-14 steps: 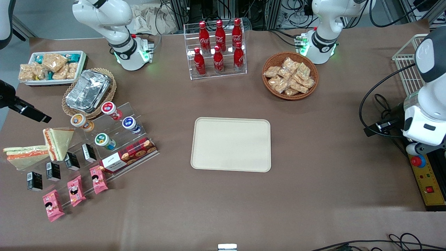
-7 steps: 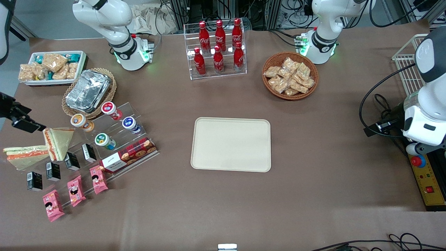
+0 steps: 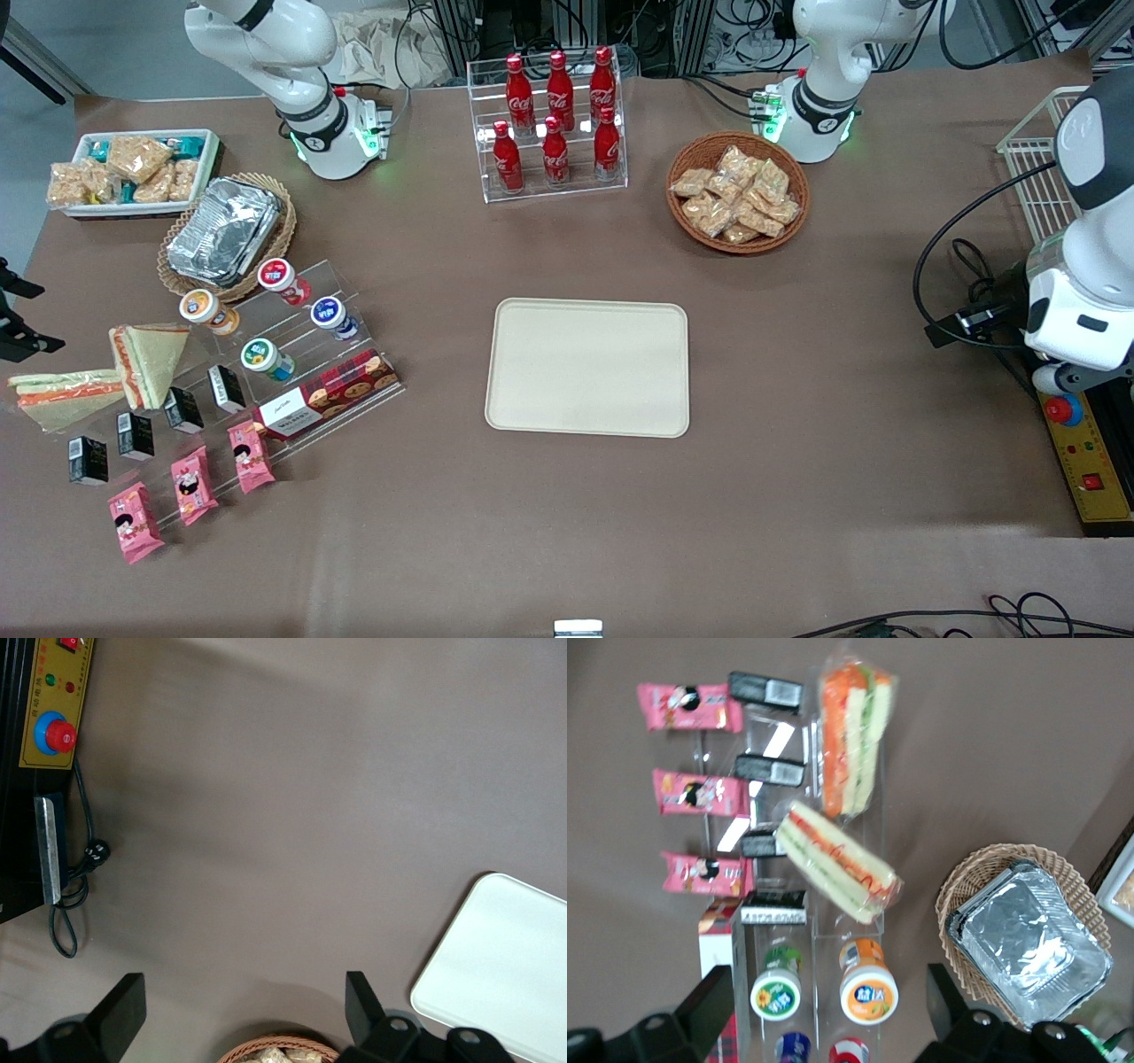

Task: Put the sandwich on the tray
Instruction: 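Lower the right gripper onto the plastic-wrapped sandwich with orange filling, then close the right gripper on the wrapped sandwich and lift it, then carry the held sandwich out of the rack toward the cream tray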

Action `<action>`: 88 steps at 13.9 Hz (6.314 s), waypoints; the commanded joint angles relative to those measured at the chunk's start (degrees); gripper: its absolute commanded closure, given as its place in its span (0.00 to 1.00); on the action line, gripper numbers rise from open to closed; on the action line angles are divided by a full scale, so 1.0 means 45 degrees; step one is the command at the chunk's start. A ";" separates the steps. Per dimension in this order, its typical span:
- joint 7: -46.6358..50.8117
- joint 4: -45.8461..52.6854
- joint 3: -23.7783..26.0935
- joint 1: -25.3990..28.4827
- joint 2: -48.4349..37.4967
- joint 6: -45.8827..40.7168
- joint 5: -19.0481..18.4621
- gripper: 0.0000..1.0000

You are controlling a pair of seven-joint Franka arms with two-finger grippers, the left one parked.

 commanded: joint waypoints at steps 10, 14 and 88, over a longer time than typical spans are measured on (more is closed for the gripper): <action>0.2965 0.0457 -0.1502 -0.0191 0.1872 0.2231 -0.0014 0.04; 0.3065 0.0438 -0.1482 -0.0816 0.2517 0.2956 0.0103 0.04; -0.4515 0.0809 -0.1307 0.5369 0.0878 0.0769 -0.0639 0.72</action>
